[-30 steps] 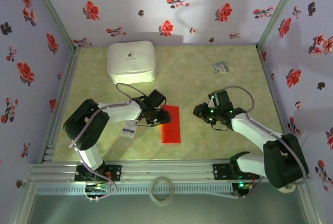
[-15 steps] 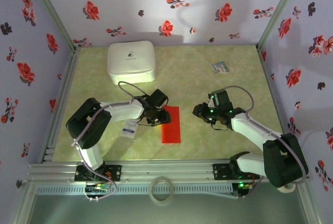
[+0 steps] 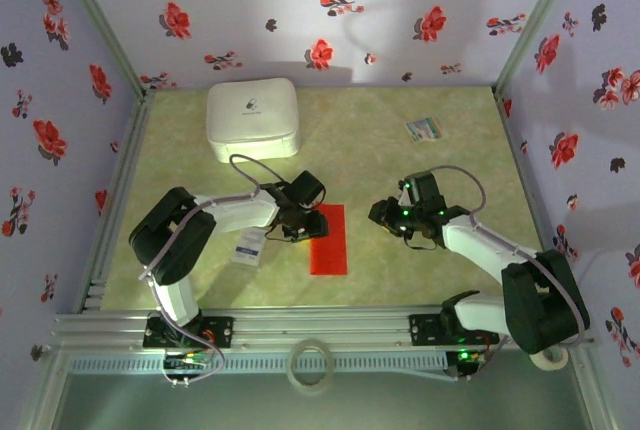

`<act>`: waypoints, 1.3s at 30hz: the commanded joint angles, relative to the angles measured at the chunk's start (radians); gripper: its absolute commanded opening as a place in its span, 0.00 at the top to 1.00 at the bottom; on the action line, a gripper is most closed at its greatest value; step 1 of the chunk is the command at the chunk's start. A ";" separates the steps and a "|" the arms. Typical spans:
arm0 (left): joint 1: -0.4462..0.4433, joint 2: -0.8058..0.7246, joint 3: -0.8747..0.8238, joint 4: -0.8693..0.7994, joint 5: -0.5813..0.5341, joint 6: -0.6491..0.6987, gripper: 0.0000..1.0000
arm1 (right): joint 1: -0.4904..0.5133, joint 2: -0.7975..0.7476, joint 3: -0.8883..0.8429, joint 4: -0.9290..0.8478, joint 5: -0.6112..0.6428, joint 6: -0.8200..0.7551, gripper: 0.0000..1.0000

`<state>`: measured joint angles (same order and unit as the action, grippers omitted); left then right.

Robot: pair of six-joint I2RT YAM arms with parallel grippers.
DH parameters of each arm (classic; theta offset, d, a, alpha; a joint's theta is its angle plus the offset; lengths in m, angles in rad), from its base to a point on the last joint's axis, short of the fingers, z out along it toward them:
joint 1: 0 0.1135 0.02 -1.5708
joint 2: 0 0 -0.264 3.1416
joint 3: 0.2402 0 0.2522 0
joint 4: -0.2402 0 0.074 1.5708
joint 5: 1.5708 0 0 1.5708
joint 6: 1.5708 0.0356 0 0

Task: Fold a paper plane with a square sheet of paper (pick it up from the middle)
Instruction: Hold the square sheet of paper at the center of the table.

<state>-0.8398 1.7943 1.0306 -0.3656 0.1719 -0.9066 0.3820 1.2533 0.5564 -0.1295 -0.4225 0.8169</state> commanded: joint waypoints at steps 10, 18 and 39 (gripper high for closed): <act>0.001 0.095 -0.040 -0.061 -0.146 0.041 0.54 | 0.011 0.021 0.010 0.022 -0.017 0.012 0.66; -0.001 0.111 -0.032 -0.059 -0.142 0.053 0.52 | 0.031 0.045 0.020 0.030 -0.023 0.013 0.65; 0.000 0.111 -0.037 -0.053 -0.150 0.043 0.57 | 0.067 0.078 0.033 0.035 -0.020 0.016 0.67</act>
<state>-0.8513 1.8027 1.0454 -0.3859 0.1459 -0.8841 0.4408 1.3243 0.5644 -0.1009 -0.4412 0.8230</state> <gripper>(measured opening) 0.425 0.334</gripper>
